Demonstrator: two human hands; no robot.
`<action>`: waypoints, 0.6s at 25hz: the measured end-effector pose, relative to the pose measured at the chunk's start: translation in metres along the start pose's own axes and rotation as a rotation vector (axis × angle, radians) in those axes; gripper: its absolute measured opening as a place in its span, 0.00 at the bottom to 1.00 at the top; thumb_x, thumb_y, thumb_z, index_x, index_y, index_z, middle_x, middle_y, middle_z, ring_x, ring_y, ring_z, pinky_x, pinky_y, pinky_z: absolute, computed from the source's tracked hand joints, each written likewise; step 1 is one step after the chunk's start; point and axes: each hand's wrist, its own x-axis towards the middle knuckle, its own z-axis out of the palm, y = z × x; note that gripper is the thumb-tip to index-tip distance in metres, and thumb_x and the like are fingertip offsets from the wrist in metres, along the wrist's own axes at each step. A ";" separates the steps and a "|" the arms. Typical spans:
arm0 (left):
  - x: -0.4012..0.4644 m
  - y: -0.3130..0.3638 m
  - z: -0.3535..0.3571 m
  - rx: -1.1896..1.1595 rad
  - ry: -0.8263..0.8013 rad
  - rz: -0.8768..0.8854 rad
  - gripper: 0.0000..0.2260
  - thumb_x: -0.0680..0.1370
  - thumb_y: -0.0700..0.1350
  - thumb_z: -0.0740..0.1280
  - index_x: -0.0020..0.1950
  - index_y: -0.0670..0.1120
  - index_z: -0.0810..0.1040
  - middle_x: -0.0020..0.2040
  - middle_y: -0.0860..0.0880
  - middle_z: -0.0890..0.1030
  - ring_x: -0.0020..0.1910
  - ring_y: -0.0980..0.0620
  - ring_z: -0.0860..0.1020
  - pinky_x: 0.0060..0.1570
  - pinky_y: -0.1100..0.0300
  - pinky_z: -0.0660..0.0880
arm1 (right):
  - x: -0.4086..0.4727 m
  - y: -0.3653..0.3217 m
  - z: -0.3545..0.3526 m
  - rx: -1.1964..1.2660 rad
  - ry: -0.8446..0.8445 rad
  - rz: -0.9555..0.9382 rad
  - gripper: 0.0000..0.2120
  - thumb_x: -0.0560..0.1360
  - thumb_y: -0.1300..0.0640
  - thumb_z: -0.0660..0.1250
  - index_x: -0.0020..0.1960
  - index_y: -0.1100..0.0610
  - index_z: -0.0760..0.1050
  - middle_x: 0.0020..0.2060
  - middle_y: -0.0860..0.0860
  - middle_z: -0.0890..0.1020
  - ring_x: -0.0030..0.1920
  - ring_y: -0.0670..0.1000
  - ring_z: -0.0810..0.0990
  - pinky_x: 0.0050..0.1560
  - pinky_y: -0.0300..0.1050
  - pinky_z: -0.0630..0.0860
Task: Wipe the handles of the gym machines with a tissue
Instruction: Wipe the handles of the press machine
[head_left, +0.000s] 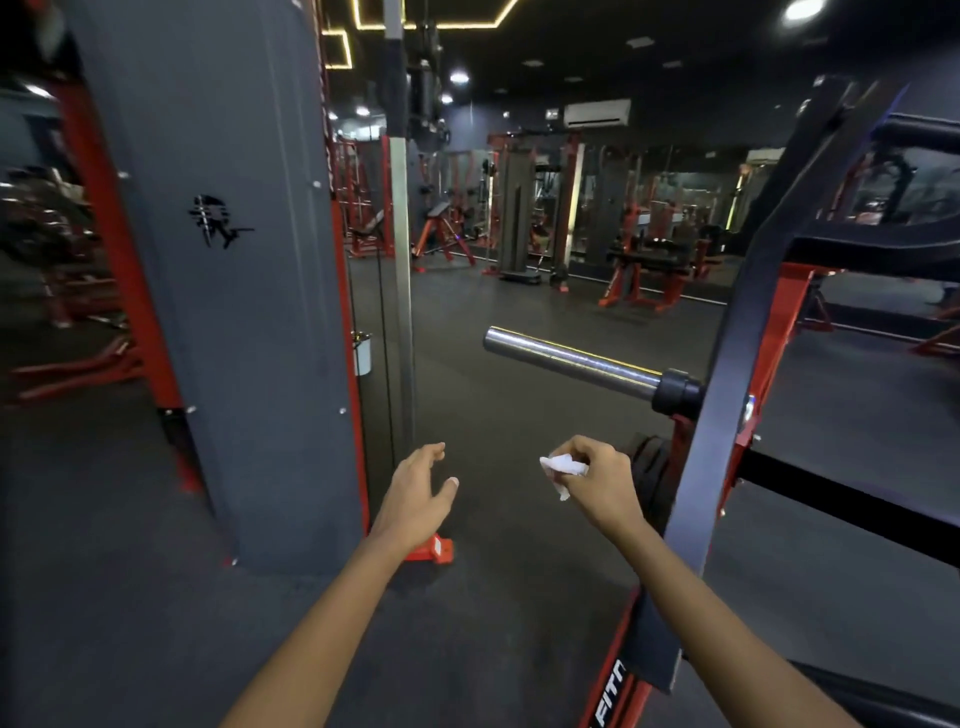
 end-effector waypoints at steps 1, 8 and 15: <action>0.002 -0.007 -0.005 0.003 0.003 -0.004 0.22 0.77 0.43 0.65 0.71 0.44 0.66 0.66 0.50 0.73 0.68 0.52 0.68 0.69 0.55 0.65 | 0.003 -0.003 0.009 0.003 -0.015 0.005 0.10 0.71 0.60 0.71 0.32 0.59 0.75 0.28 0.49 0.81 0.33 0.44 0.80 0.31 0.34 0.73; 0.043 -0.038 -0.029 -0.051 0.005 -0.009 0.22 0.77 0.42 0.65 0.70 0.42 0.67 0.65 0.48 0.73 0.67 0.52 0.70 0.68 0.56 0.66 | 0.027 -0.015 0.054 -0.028 0.018 0.040 0.12 0.72 0.57 0.70 0.33 0.58 0.73 0.31 0.49 0.81 0.35 0.45 0.80 0.32 0.31 0.72; 0.095 -0.069 -0.046 -0.081 -0.054 0.049 0.22 0.77 0.42 0.66 0.70 0.43 0.67 0.65 0.49 0.74 0.66 0.53 0.70 0.68 0.55 0.66 | 0.065 -0.030 0.092 -0.034 0.075 0.087 0.06 0.74 0.58 0.68 0.41 0.56 0.71 0.37 0.50 0.80 0.32 0.47 0.77 0.30 0.33 0.71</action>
